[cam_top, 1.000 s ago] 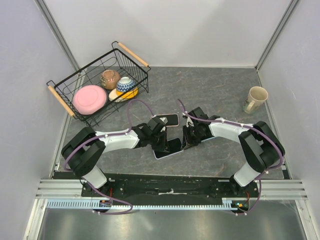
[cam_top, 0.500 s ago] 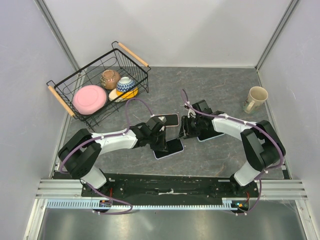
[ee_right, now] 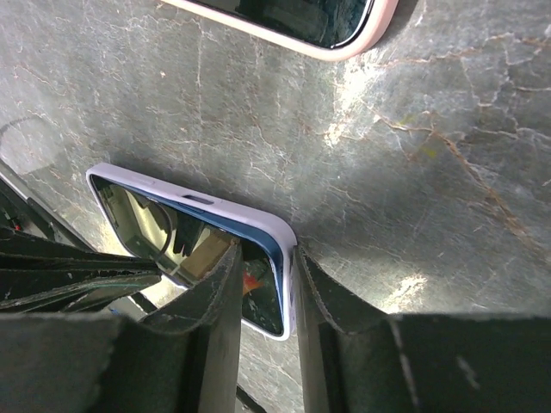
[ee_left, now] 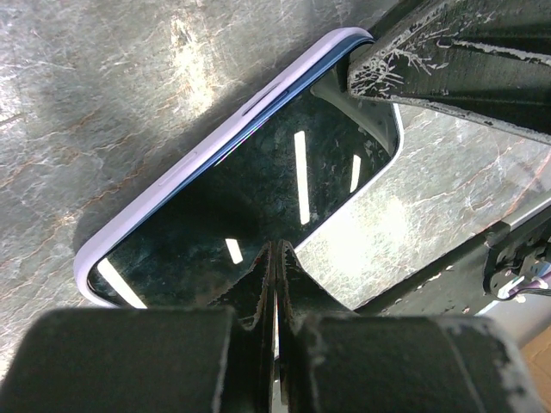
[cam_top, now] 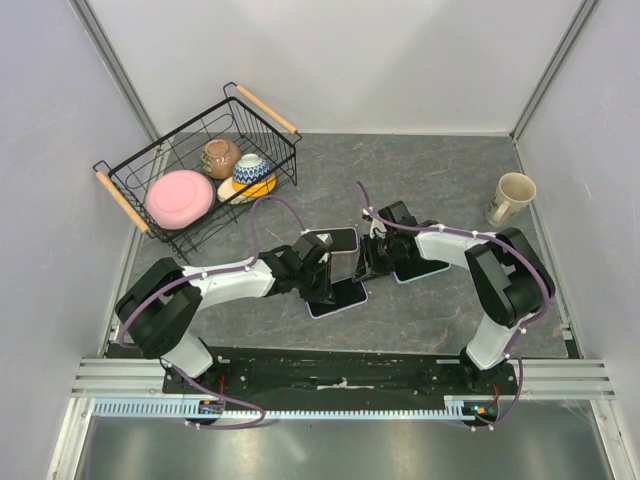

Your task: Put the phone into the phone case

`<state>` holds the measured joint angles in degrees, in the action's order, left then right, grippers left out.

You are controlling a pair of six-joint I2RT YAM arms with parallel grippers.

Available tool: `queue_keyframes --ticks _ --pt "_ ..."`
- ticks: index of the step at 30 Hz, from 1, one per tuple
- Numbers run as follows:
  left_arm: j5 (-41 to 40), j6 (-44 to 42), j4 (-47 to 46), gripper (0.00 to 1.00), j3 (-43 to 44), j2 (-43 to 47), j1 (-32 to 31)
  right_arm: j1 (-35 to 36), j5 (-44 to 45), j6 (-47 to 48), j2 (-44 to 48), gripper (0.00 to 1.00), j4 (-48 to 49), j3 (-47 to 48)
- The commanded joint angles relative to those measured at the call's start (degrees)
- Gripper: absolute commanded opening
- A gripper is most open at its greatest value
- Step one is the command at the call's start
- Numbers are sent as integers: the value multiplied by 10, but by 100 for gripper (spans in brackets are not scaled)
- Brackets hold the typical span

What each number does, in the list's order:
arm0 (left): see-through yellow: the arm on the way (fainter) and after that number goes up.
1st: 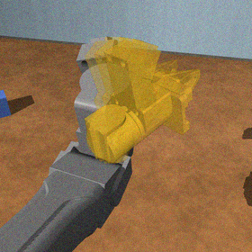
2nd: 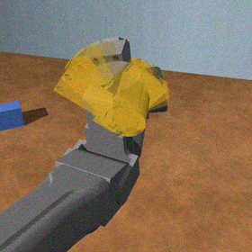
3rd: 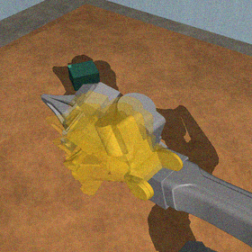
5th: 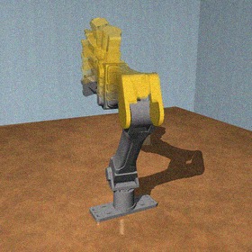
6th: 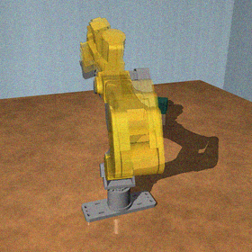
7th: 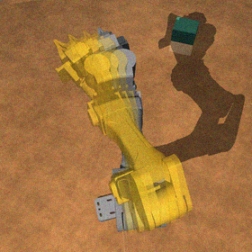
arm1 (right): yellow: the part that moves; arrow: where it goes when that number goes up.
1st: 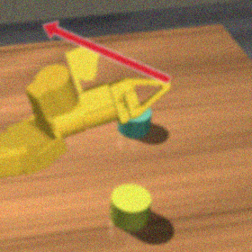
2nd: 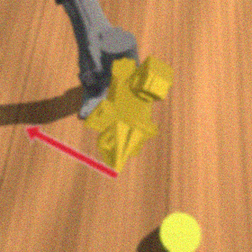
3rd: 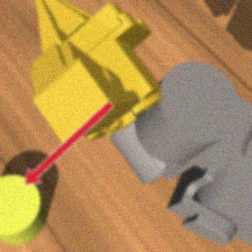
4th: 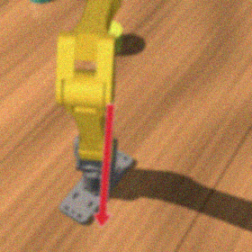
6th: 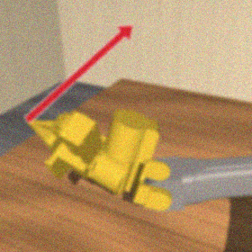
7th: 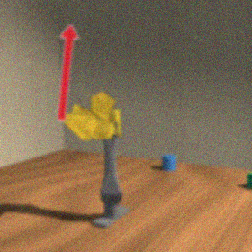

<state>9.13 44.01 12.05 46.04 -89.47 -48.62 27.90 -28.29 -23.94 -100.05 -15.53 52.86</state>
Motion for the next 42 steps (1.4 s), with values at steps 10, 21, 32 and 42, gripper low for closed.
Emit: queue_keyframes --ticks 10,21,32,42 --pt "-10 -31 17 2 40 3 -1 2 108 36 -43 23 -82 23" --pt "-10 -38 17 2 47 -7 -1 58 219 45 -45 13 -124 51" --pt "-23 -56 18 6 64 28 1 94 275 46 24 18 -141 101" --pt "68 -35 -60 38 -9 112 82 81 212 13 94 28 -138 153"
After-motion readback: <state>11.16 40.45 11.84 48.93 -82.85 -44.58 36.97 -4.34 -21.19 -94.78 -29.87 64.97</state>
